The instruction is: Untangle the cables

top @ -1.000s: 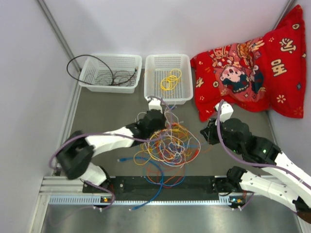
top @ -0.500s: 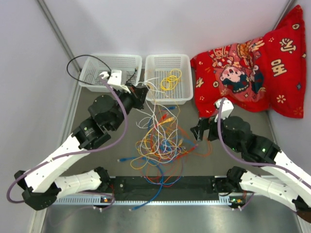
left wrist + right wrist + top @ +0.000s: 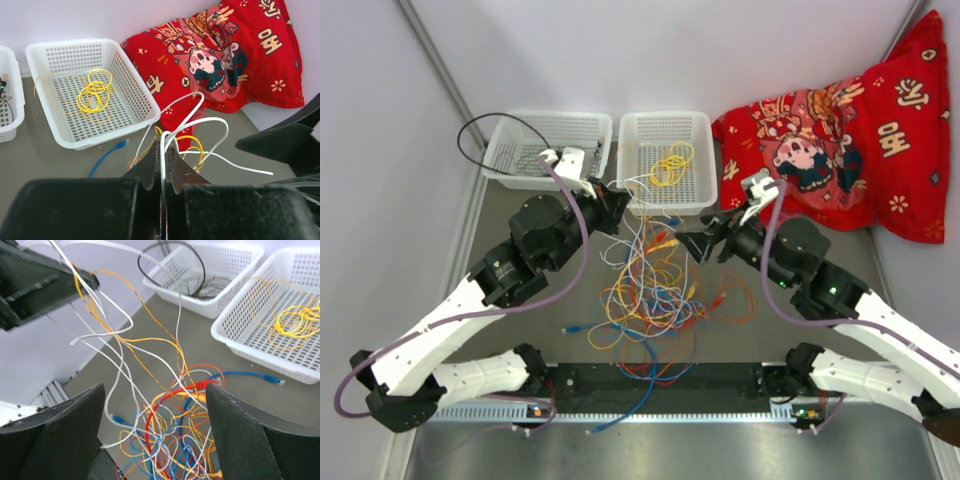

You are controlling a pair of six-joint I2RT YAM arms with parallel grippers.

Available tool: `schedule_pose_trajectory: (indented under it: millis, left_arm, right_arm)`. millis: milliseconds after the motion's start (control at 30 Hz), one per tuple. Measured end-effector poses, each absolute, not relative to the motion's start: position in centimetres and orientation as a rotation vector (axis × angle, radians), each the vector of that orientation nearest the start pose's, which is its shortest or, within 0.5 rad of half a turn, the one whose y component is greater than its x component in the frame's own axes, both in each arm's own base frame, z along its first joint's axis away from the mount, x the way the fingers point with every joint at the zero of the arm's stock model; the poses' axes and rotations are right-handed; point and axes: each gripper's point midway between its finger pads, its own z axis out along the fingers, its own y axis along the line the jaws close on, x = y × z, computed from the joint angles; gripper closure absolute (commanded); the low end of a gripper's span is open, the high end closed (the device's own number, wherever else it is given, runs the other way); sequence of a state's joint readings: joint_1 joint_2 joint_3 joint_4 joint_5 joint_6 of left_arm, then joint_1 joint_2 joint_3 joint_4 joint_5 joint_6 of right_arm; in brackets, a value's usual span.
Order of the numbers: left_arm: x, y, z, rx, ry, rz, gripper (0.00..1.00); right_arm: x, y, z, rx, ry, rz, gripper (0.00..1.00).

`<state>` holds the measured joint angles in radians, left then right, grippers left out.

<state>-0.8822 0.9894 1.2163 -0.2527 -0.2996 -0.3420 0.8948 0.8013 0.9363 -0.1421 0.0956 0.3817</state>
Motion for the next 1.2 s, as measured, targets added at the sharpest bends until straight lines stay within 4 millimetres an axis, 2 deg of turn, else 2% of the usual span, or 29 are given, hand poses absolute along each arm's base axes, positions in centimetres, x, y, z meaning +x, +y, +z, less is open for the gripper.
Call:
schedule_pose_trajectory:
  millis: [200,433,467,533,633,667,833,900,1000,1033,1067,1100,1133,1200]
  left_arm:
    - [24.8,-24.3,40.2,0.206,1.632,-0.716,1.00]
    - [24.5,-24.2,40.4,0.206,1.628,-0.729,1.00]
    - [24.5,-24.2,40.4,0.205,1.627,-0.731,1.00]
    - [24.4,-24.1,40.6,0.200,1.623,-0.736,1.00]
    - [24.2,-23.9,40.8,0.192,1.619,-0.747,1.00]
    - [24.1,-23.9,40.9,0.190,1.617,-0.751,1.00]
    - [23.9,-23.6,40.8,0.186,1.614,-0.758,1.00]
    - [23.8,-23.5,40.6,0.185,1.617,-0.757,1.00]
    - [23.7,-23.1,40.1,0.177,1.623,-0.748,1.00]
    - [23.7,-23.0,39.8,0.170,1.627,-0.740,0.95]
    - [23.8,-22.8,39.6,0.161,1.629,-0.734,0.81]
    - [23.9,-22.6,39.4,0.146,1.634,-0.722,0.60]
    - [24.1,-22.3,39.3,0.129,1.640,-0.708,0.31]
    - [24.5,-21.7,38.7,0.091,1.658,-0.671,0.14]
  right_arm:
    - [21.5,27.0,33.0,-0.401,1.682,0.880,0.30]
    - [22.7,27.9,30.8,-0.427,1.733,0.824,0.39]
    - [22.9,28.0,30.6,-0.425,1.738,0.816,0.44]
    - [23.5,28.2,30.1,-0.415,1.751,0.795,0.47]
    - [24.2,28.4,29.1,-0.403,1.777,0.762,0.64]
    - [24.4,28.5,28.8,-0.404,1.782,0.752,0.75]
    - [25.1,28.6,27.9,-0.402,1.801,0.718,1.00]
    - [25.0,28.5,28.4,-0.401,1.789,0.717,1.00]
    - [24.6,27.7,30.2,-0.389,1.753,0.723,1.00]
    - [24.4,27.3,31.0,-0.384,1.737,0.726,1.00]
    - [24.1,26.8,32.1,-0.377,1.713,0.729,1.00]
    - [23.9,26.4,33.0,-0.372,1.694,0.732,1.00]
    - [23.5,25.7,34.0,-0.366,1.675,0.728,1.00]
    - [22.8,24.2,36.4,-0.349,1.628,0.723,1.00]
